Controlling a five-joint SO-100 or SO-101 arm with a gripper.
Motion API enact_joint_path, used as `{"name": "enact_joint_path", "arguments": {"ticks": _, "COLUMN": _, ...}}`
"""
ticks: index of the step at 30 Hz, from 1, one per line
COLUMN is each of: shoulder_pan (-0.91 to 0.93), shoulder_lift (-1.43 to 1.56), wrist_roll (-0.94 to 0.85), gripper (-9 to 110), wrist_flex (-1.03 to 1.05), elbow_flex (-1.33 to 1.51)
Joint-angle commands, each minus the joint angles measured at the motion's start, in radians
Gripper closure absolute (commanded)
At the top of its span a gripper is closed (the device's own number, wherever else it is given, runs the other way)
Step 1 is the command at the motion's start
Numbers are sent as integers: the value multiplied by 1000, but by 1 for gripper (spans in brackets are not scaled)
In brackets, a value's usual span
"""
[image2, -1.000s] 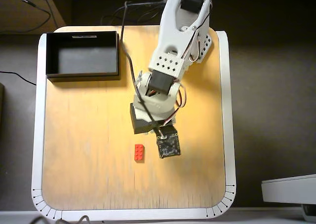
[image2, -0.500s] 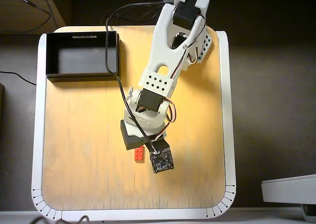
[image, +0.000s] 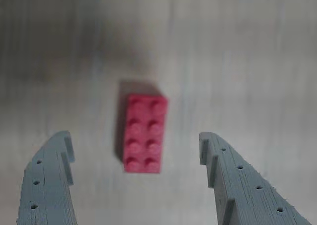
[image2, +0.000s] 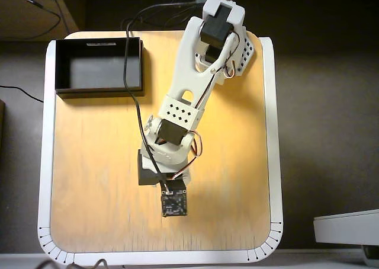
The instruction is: Grasp a lego block and put it in the bin.
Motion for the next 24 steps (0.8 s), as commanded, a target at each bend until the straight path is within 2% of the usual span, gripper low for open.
{"name": "enact_joint_path", "arguments": {"ticks": 1, "shoulder_pan": 29, "shoulder_lift": 15, "wrist_roll": 5, "gripper": 75, "wrist_flex": -29, "elbow_flex": -141}}
{"name": "enact_joint_path", "arguments": {"ticks": 24, "shoulder_pan": 28, "shoulder_lift": -103, "wrist_roll": -35, "gripper": 75, "wrist_flex": -29, "elbow_flex": -141}}
